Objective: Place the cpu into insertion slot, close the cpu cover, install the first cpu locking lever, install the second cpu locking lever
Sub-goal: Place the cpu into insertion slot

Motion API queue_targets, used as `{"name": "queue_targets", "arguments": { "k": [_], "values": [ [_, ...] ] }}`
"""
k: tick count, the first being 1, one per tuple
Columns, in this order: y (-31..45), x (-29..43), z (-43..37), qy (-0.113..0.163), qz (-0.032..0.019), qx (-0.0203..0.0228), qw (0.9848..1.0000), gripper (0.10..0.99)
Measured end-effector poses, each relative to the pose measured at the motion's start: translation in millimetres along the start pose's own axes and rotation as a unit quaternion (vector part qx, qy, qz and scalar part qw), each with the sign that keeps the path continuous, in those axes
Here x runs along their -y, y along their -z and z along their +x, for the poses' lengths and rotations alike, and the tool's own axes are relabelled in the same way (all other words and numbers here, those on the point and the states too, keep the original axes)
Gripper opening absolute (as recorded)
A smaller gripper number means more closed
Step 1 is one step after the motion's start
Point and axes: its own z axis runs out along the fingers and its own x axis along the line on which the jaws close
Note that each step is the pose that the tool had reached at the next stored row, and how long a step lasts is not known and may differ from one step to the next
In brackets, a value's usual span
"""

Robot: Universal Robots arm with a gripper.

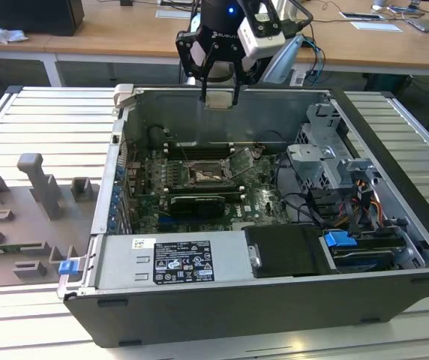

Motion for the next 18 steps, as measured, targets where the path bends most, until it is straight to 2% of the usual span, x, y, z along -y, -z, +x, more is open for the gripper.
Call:
{"name": "queue_targets", "arguments": {
  "k": [18],
  "values": [
    [0.0, 0.0, 0.0, -0.019, -0.0004, 0.0017, 0.9998, 0.537]
  ]
}}
